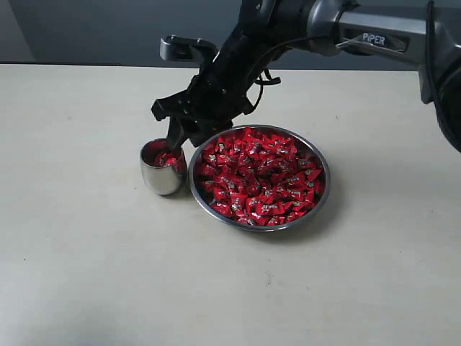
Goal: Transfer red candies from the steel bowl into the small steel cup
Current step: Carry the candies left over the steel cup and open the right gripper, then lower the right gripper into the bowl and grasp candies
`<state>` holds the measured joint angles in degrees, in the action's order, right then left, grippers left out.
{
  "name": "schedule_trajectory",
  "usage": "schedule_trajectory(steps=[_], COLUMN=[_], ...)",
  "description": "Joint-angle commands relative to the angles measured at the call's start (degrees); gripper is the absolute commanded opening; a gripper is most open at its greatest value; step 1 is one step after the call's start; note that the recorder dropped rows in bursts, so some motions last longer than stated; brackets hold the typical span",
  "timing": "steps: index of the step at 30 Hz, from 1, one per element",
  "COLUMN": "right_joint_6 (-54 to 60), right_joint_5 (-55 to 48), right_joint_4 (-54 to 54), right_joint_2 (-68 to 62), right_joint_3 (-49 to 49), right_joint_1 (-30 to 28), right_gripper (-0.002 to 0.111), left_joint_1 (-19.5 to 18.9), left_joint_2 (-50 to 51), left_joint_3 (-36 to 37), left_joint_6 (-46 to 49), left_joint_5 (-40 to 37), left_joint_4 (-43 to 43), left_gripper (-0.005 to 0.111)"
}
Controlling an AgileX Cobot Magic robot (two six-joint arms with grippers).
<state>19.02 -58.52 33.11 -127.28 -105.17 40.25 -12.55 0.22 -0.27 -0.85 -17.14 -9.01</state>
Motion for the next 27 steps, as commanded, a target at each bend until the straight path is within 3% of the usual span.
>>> schedule_trajectory(steps=[1, 12, 27], right_joint_6=[-3.6, -6.2, -6.2], right_joint_5=[-3.9, -5.7, 8.0], right_joint_4=[-7.3, -15.4, -19.2], right_joint_2=[1.8, 5.9, 16.9], right_joint_3=[-0.3, 3.1, 25.0], right_joint_1=[-0.2, -0.2, -0.2], right_gripper=[0.046, 0.046, 0.046], left_joint_1=[0.1, 0.1, 0.1], left_joint_2=[-0.2, -0.2, -0.2], left_joint_3=[0.3, 0.3, 0.3], left_joint_6=[-0.2, -0.2, -0.2], left_joint_5=[0.6, 0.6, 0.5], left_joint_4=[-0.1, -0.1, -0.1], left_gripper=[0.000, 0.000, 0.000])
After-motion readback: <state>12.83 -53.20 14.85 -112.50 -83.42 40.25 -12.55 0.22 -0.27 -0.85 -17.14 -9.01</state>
